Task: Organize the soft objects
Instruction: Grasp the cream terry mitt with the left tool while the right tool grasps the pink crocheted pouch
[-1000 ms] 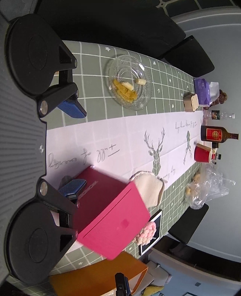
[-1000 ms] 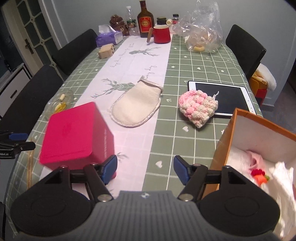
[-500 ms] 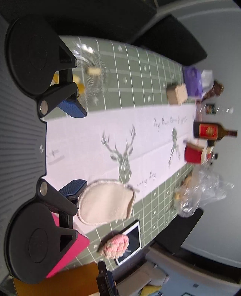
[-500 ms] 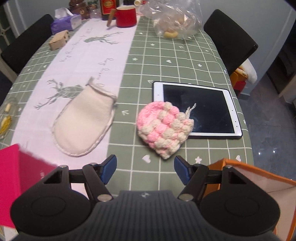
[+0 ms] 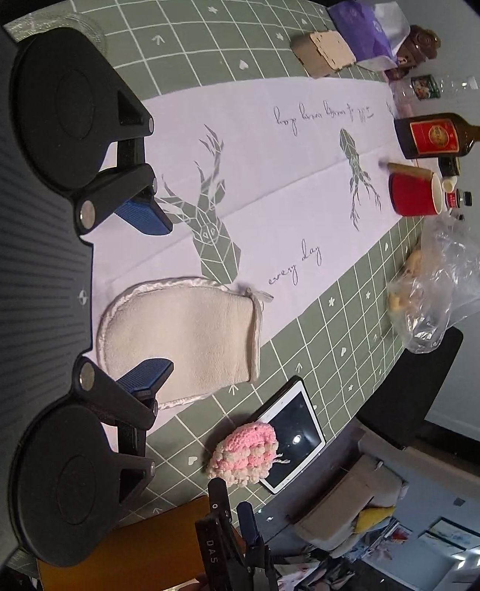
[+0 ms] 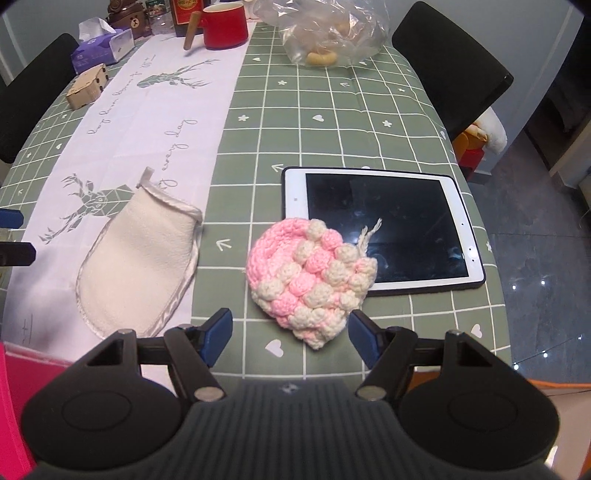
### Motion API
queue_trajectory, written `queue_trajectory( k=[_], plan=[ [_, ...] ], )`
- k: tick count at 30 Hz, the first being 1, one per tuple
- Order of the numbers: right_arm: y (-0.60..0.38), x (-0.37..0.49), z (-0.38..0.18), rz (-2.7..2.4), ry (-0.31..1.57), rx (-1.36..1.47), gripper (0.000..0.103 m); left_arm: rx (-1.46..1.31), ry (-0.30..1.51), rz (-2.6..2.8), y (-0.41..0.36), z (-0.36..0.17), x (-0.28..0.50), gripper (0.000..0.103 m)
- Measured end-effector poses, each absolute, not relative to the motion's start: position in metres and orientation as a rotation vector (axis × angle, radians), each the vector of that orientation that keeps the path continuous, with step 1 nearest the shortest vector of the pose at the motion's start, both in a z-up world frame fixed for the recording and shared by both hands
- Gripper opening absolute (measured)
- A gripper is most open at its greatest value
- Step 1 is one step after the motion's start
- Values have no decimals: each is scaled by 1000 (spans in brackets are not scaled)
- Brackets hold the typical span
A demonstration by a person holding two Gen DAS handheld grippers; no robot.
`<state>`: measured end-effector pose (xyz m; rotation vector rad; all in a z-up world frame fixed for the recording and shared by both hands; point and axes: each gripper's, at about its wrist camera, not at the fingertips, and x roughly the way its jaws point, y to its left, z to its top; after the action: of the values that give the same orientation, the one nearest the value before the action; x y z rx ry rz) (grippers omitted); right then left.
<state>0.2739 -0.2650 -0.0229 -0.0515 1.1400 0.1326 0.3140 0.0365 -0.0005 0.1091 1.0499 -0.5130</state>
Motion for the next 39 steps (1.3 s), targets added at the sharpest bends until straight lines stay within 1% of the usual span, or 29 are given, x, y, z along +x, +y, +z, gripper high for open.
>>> queue_trajectory(
  k=[4, 8, 14, 16, 19, 24, 25, 26, 29, 30, 31, 32, 33, 34, 35, 36, 39],
  plan=[
    [-265, 284, -30, 109, 1154, -53, 73, 126, 1111, -535, 14, -13, 335, 89],
    [-263, 292, -37, 103, 1166, -62, 76, 206, 1137, -537, -9, -22, 351, 89],
    [-266, 300, -51, 91, 1175, -87, 77, 307, 1171, -553, -37, -44, 364, 89],
    [-268, 303, -56, 86, 1174, -86, 80, 327, 1185, -549, -43, -51, 368, 89],
    [-268, 308, -61, 91, 1179, -62, 81, 348, 1210, -536, -48, -60, 374, 89],
    [-264, 313, -69, 103, 1178, -48, 81, 346, 1243, -532, -49, -71, 380, 90],
    [-263, 314, -72, 105, 1183, -47, 81, 346, 1245, -528, -50, -73, 380, 94],
    [-262, 314, -74, 109, 1190, -49, 80, 346, 1238, -530, -50, -73, 380, 95],
    [-257, 315, -77, 121, 1194, -71, 76, 351, 1223, -541, -56, -72, 379, 94],
    [-256, 315, -77, 124, 1191, -77, 73, 351, 1217, -543, -57, -72, 378, 93],
    [-255, 315, -78, 127, 1189, -85, 70, 342, 1210, -550, -57, -71, 377, 85],
    [-255, 315, -78, 131, 1187, -91, 70, 330, 1200, -553, -57, -70, 376, 74],
    [-254, 315, -78, 134, 1186, -95, 68, 325, 1186, -555, -57, -68, 375, 66],
    [-254, 314, -78, 136, 1182, -100, 66, 323, 1179, -552, -57, -67, 374, 52],
    [-254, 313, -77, 138, 1180, -103, 66, 313, 1177, -552, -56, -66, 373, 40],
    [-254, 313, -77, 140, 1178, -104, 64, 303, 1179, -553, -54, -65, 373, 36],
    [-255, 312, -75, 148, 1176, -92, 59, 299, 1161, -550, -47, -60, 369, 15]
  ],
)
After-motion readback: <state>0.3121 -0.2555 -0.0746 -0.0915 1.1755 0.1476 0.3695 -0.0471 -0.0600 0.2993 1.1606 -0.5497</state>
